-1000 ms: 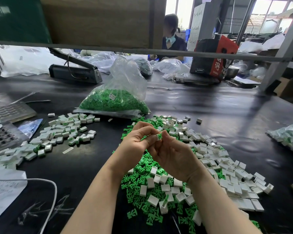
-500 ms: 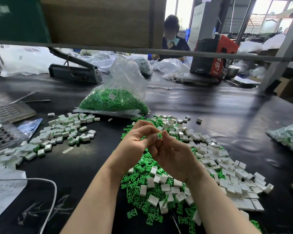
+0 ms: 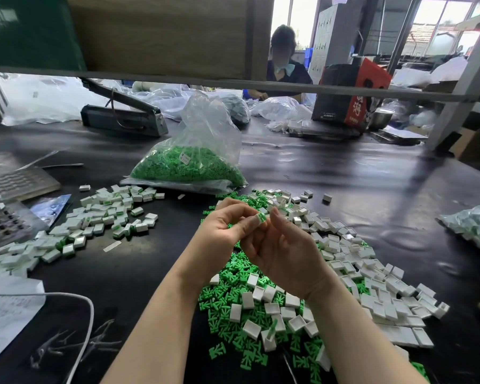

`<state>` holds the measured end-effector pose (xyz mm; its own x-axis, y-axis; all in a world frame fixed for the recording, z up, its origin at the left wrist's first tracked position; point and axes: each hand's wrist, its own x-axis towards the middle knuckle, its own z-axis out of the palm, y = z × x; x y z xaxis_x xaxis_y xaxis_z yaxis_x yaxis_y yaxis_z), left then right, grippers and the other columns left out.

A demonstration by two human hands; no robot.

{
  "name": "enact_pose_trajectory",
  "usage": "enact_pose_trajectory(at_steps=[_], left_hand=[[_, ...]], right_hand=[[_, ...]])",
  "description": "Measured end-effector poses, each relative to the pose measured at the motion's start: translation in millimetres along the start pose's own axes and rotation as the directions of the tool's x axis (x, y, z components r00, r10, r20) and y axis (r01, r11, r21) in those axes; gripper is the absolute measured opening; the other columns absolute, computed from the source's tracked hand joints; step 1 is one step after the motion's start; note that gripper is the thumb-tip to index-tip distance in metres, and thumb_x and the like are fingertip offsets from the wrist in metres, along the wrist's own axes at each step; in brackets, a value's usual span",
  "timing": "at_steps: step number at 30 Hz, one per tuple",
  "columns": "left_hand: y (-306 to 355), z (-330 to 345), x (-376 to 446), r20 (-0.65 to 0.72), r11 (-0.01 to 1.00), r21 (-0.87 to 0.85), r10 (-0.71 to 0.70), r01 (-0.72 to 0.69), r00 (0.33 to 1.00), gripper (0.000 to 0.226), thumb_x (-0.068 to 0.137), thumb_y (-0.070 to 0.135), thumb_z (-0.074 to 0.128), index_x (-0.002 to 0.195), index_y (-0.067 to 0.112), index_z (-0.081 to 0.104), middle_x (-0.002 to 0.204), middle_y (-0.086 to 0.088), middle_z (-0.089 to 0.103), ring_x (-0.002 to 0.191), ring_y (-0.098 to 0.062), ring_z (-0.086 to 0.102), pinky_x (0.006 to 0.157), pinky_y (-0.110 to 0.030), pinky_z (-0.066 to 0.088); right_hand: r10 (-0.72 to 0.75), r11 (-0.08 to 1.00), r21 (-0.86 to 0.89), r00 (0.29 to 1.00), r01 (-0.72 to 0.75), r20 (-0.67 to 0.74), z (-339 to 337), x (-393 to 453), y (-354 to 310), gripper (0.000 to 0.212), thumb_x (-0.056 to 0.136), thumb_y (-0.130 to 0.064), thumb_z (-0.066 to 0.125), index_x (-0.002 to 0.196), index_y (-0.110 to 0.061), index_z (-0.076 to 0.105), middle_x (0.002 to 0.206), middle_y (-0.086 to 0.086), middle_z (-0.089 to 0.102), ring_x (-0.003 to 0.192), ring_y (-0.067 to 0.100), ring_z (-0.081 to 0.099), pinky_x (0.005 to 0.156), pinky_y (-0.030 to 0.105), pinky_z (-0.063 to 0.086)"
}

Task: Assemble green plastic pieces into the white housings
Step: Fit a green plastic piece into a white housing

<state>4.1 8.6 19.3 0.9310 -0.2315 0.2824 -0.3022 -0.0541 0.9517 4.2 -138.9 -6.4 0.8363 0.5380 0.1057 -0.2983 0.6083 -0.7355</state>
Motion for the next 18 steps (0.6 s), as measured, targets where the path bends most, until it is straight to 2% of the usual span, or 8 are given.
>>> enact_pose_trajectory(at_steps=[3, 8, 13, 16, 18], left_hand=[[1.7, 0.1, -1.8, -0.002, 1.000, -0.021, -0.013, 0.013, 1.000, 0.015, 0.091, 0.011, 0.064, 0.080, 0.016, 0.072, 0.098, 0.002, 0.055, 0.074, -0.009, 0.061, 0.078, -0.038, 0.050], [3.6, 2.3, -2.9, -0.029, 1.000, -0.006, 0.020, -0.020, 0.999, 0.014, 0.092, 0.001, 0.060, 0.081, 0.006, 0.068, 0.095, -0.004, 0.053, 0.051, -0.012, 0.058, 0.060, -0.026, 0.050], [1.8, 2.5, -3.4, -0.045, 0.997, 0.056, 0.053, -0.050, 0.998, 0.012, 0.090, -0.007, 0.057, 0.082, -0.004, 0.065, 0.096, -0.010, 0.051, 0.050, -0.016, 0.056, 0.054, -0.028, 0.047], [1.8, 2.5, -4.1, -0.037, 0.997, 0.044, 0.060, -0.058, 0.998, 0.010, 0.089, -0.006, 0.058, 0.082, -0.005, 0.065, 0.096, -0.011, 0.051, 0.049, -0.017, 0.055, 0.053, -0.029, 0.047], [3.1, 3.3, -4.7, -0.034, 0.998, 0.026, 0.065, -0.064, 0.997, 0.009, 0.084, 0.005, 0.061, 0.081, -0.003, 0.065, 0.095, -0.010, 0.051, 0.049, -0.017, 0.055, 0.052, -0.029, 0.047]], right_hand=[[-0.007, 0.998, -0.067, 1.000, 0.008, 0.006, -0.1, -0.5, -0.1, 0.037, 0.095, -0.039, 0.048, 0.096, -0.011, 0.072, 0.082, 0.005, 0.066, 0.079, 0.013, 0.062, 0.081, 0.023, 0.049], [-0.028, 0.979, -0.203, 1.000, 0.027, 0.001, -1.7, -0.7, -1.3, 0.033, 0.093, -0.036, 0.052, 0.102, -0.008, 0.068, 0.079, 0.009, 0.062, 0.075, 0.016, 0.057, 0.076, 0.026, 0.045], [-0.048, 0.946, -0.322, 0.999, 0.044, -0.004, -6.4, -2.1, -2.4, 0.047, 0.093, -0.030, 0.055, 0.124, 0.005, 0.057, 0.084, 0.013, 0.059, 0.081, 0.020, 0.054, 0.083, 0.031, 0.038], [-0.054, 0.938, -0.343, 0.998, 0.049, -0.006, -6.1, -3.3, -4.0, 0.050, 0.091, -0.030, 0.059, 0.124, 0.008, 0.055, 0.089, 0.015, 0.059, 0.084, 0.022, 0.054, 0.087, 0.035, 0.035], [-0.059, 0.931, -0.362, 0.998, 0.051, -0.013, -4.0, -4.1, -5.4, 0.051, 0.090, -0.030, 0.060, 0.123, 0.008, 0.054, 0.095, 0.019, 0.057, 0.085, 0.022, 0.053, 0.086, 0.034, 0.035]])
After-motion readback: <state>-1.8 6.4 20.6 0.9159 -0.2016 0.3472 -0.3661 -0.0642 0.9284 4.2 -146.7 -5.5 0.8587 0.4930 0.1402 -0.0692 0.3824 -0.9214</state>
